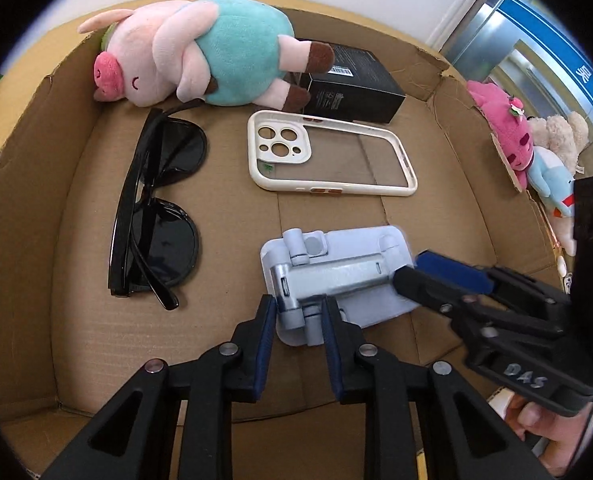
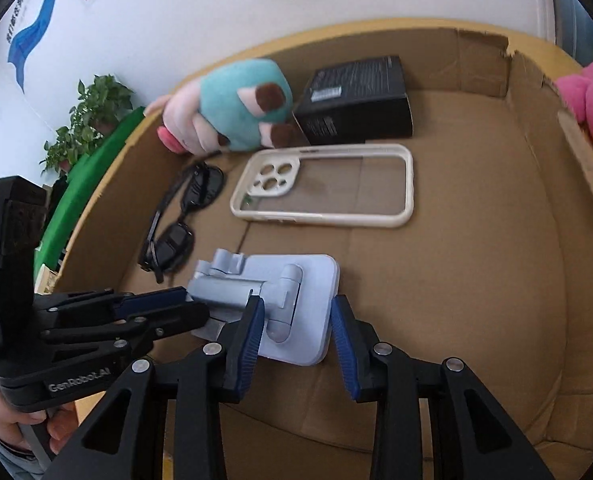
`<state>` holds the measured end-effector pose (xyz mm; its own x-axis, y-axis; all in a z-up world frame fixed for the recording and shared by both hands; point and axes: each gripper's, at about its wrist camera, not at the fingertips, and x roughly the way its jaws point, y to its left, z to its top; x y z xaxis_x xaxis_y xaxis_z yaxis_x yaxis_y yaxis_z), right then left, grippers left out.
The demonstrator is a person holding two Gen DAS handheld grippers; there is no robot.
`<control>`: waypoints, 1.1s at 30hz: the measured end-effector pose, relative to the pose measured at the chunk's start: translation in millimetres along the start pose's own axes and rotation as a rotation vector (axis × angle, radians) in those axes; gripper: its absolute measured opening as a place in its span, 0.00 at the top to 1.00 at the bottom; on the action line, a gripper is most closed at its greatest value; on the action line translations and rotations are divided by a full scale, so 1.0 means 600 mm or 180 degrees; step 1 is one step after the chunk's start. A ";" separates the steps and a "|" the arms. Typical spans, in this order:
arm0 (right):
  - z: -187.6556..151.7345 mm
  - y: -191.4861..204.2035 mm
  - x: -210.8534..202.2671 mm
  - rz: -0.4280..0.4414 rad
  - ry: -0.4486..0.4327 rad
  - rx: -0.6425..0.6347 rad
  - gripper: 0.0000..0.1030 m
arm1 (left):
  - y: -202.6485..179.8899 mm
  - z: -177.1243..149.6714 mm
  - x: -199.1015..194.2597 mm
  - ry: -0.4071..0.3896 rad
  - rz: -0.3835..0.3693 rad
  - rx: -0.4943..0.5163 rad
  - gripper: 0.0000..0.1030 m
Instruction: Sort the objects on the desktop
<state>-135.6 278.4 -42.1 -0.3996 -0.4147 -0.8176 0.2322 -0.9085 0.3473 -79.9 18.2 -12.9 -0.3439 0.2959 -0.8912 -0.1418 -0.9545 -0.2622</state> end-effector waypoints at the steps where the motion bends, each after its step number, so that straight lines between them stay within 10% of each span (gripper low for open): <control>1: -0.002 0.000 0.005 0.0010 0.0029 0.0018 0.67 | -0.001 0.000 -0.002 -0.0028 0.0033 0.0031 0.78; 5: -0.001 0.001 -0.014 -0.0057 -0.0128 0.0044 0.55 | -0.007 0.002 -0.029 -0.0364 0.0130 0.0208 0.78; 9: -0.012 0.019 -0.100 -0.0349 -0.0788 -0.0199 0.00 | -0.007 -0.032 -0.109 -0.1247 0.0393 0.0275 0.41; 11: -0.037 0.029 -0.154 -0.0521 -0.1275 -0.0311 0.00 | -0.003 -0.062 -0.143 -0.1764 0.0569 0.0243 0.19; 15: -0.087 0.028 -0.173 -0.0702 -0.1651 -0.0343 0.00 | -0.003 -0.117 -0.164 -0.2390 0.0780 0.0307 0.19; 22: -0.151 0.025 -0.140 -0.1011 -0.1927 -0.0447 0.00 | -0.001 -0.129 -0.105 -0.2402 0.1298 0.0475 0.19; 33: -0.150 0.016 -0.129 -0.1071 -0.1930 -0.0425 0.00 | 0.022 -0.129 -0.092 -0.2276 0.1117 0.0263 0.07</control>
<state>-22.4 306.3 -16.6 -0.8835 -0.1031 -0.4570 0.1007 -0.9945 0.0296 9.0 -13.8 4.2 -0.8889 -0.0428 -0.4561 0.0263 -0.9987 0.0426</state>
